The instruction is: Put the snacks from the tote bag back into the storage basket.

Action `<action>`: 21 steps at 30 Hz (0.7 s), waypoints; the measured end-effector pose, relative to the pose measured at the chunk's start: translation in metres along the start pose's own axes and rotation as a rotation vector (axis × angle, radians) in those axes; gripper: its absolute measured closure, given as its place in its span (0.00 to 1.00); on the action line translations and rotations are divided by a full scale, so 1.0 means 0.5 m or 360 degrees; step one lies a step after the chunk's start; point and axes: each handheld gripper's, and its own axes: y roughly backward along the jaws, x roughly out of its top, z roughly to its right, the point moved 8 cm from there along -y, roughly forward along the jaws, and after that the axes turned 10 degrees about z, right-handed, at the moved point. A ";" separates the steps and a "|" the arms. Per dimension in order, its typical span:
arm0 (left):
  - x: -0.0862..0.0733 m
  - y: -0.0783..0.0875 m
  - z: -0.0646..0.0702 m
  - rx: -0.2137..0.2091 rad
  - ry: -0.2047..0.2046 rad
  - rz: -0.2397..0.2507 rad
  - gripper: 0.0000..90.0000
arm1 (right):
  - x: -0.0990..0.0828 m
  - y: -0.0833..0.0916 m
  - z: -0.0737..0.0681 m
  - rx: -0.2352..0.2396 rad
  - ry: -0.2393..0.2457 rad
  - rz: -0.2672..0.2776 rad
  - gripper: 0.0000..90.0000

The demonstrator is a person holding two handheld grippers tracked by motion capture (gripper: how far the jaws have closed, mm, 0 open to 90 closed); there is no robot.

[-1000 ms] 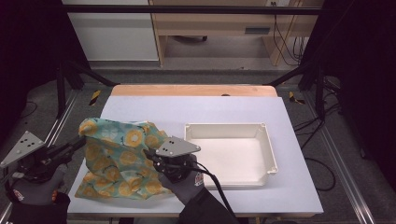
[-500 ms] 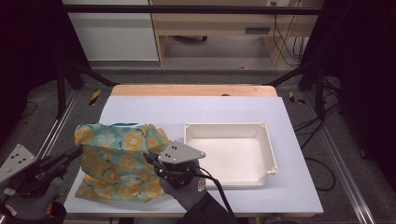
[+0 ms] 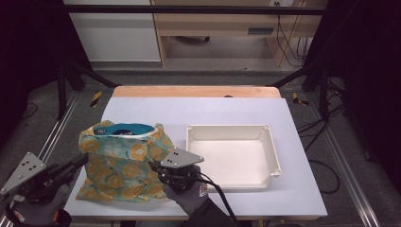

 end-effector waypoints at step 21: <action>-0.029 -0.014 -0.001 -0.0007 0.0005 -0.0061 1.00 | 0.063 0.026 0.032 -0.0043 -0.0039 0.0192 0.59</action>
